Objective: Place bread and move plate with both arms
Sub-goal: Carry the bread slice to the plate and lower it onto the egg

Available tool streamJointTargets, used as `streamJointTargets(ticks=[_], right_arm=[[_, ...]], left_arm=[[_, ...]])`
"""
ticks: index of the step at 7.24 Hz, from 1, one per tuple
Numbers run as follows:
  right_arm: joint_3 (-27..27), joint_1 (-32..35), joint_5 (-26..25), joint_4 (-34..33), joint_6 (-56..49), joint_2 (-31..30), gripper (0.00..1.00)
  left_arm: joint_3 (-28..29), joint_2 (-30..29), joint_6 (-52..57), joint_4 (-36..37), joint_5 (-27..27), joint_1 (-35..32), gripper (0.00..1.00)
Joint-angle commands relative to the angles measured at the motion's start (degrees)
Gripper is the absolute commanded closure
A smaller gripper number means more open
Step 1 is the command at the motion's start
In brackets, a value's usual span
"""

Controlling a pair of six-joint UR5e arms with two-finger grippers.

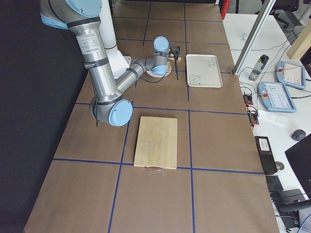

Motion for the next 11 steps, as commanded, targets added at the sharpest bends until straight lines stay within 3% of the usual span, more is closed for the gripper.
streamJointTargets(ticks=[1, 6, 11], right_arm=[[-0.7, -7.3, -9.3, 0.1, -7.5, 0.9, 1.00], [-5.9, -10.7, -12.9, 0.8, -13.6, 0.8, 1.00], [-6.0, -11.8, -13.2, 0.8, -13.8, 0.0, 1.00]], left_arm=[[0.0, -0.1, 0.0, 0.0, 0.0, 0.0, 0.00], [0.2, -0.6, 0.0, 0.0, 0.1, 0.0, 0.00], [0.1, -0.6, 0.0, -0.1, 0.0, 0.1, 0.00]])
